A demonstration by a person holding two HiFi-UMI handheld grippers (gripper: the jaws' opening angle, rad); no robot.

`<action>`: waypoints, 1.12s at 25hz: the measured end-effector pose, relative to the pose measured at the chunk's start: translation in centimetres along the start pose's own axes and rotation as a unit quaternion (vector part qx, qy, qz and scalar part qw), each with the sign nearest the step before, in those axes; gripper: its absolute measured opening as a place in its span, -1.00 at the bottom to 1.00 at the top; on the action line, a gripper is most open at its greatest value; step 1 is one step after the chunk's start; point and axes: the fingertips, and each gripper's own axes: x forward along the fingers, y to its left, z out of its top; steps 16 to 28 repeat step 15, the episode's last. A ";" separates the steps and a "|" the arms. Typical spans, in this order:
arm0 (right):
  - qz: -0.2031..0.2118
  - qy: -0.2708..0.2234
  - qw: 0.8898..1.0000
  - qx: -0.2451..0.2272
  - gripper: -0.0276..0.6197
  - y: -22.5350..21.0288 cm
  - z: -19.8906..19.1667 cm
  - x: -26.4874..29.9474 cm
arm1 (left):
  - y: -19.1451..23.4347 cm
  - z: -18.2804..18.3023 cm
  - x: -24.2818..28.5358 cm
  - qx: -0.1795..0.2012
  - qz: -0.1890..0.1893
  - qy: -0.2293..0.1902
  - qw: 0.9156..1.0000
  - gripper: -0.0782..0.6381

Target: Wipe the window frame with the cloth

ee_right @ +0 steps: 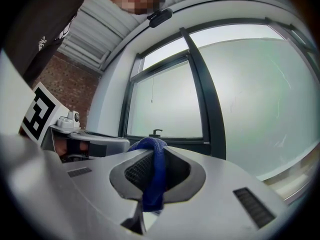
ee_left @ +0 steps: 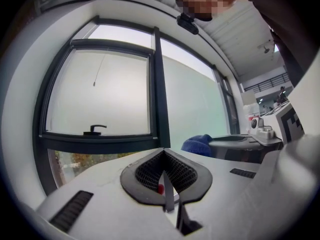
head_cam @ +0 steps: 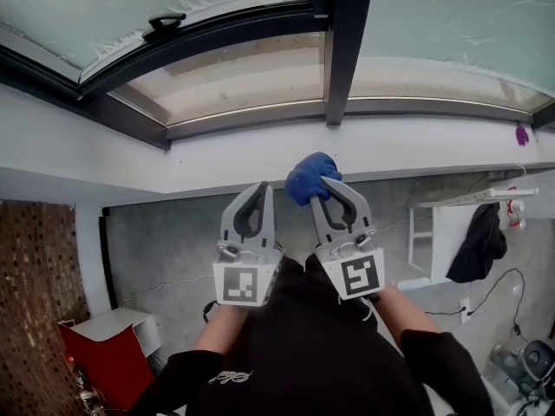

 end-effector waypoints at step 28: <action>0.010 -0.012 0.999 -0.028 -0.85 6.0 1.7 4.0 | 5.4 2.2 -1.8 -0.010 -0.006 -0.048 0.999 -0.77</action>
